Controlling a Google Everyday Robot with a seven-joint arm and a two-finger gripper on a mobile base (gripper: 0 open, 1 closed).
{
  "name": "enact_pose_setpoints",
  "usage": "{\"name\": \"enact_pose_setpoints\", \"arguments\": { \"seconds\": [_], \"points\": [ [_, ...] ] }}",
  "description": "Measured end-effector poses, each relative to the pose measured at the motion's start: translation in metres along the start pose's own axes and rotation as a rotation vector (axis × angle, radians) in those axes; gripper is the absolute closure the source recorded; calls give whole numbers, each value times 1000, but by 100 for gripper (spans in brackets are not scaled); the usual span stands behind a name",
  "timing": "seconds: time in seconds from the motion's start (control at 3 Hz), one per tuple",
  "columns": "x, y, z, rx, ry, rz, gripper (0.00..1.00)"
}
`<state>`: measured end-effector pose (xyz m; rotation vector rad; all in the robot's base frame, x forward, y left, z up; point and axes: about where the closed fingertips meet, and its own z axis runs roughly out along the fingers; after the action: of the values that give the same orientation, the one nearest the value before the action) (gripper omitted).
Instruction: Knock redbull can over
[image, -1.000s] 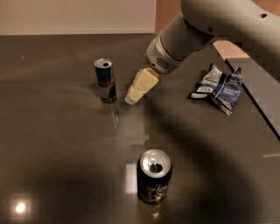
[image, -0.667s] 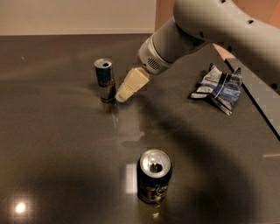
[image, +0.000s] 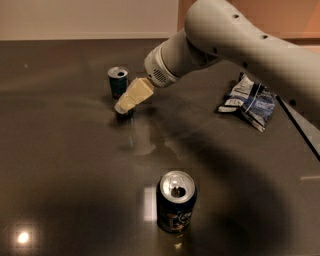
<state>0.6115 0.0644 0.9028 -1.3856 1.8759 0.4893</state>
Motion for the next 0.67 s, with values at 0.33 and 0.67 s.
{"name": "enact_pose_setpoints", "arguments": {
  "seconds": [0.33, 0.67],
  "points": [
    [-7, -2, 14, -6, -35, 22, 0],
    [-13, -6, 23, -16, -61, 43, 0]
  ]
}}
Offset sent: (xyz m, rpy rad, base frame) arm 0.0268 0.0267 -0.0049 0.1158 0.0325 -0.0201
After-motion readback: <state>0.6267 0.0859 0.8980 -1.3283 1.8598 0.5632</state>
